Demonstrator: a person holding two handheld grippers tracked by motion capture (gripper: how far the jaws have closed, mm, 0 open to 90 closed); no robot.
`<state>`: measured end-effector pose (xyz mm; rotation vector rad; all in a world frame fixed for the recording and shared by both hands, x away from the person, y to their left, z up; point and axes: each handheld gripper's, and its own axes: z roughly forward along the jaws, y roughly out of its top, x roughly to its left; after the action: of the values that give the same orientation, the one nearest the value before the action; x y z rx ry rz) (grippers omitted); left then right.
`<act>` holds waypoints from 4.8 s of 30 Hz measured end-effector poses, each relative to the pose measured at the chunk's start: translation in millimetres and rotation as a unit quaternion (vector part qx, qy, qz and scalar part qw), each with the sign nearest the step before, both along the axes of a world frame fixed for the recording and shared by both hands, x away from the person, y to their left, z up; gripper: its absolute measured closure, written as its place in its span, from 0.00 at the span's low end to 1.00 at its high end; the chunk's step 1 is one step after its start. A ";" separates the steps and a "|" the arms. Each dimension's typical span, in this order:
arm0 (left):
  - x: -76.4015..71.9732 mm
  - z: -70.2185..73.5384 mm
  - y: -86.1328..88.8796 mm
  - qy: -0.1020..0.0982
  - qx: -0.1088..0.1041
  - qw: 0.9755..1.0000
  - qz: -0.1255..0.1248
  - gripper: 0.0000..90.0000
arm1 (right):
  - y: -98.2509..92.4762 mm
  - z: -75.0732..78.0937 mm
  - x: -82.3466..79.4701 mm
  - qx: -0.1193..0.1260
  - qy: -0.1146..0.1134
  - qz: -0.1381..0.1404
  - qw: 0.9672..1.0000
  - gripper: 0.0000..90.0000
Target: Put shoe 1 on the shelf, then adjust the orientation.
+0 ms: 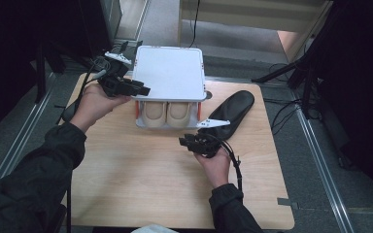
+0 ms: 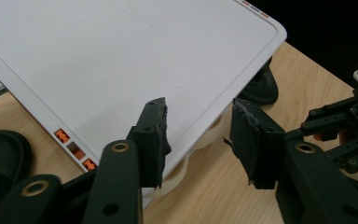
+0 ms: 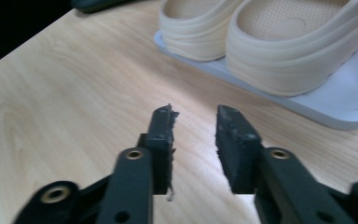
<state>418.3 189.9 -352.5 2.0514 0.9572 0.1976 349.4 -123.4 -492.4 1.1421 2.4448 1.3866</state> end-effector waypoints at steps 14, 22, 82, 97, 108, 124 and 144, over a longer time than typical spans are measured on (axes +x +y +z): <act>-37.2 -0.6 34.7 -0.002 -0.002 1.000 0.023 0.50 | -34.4 7.0 -31.9 0.032 -0.029 0.030 0.999 0.59; -56.9 -13.7 50.0 -0.009 0.004 0.999 0.034 0.50 | -46.3 9.1 -32.6 0.031 -0.024 0.034 0.999 0.57; 7.2 -132.8 162.2 0.012 -0.008 0.989 0.149 0.59 | -56.9 -0.5 -42.9 0.009 -0.015 0.023 1.000 0.61; 44.4 -125.1 157.8 0.023 0.037 0.990 0.134 0.58 | -57.1 1.7 -46.9 0.011 -0.021 0.028 0.999 0.61; 59.3 -146.4 157.1 0.047 0.039 0.990 0.131 0.59 | -63.4 0.9 -51.6 0.016 -0.019 0.015 1.000 0.62; 60.9 -153.6 150.0 0.044 0.062 0.991 0.106 0.90 | -71.8 0.4 -52.8 0.025 -0.015 -0.004 1.000 0.60; 25.3 -99.0 151.7 0.047 0.051 0.995 0.074 0.93 | -74.1 1.9 -47.8 0.037 -0.014 -0.009 0.999 0.60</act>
<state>443.7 341.5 -451.5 2.0978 1.1798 0.2346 301.6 -197.6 -490.5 1.1489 2.3764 1.4894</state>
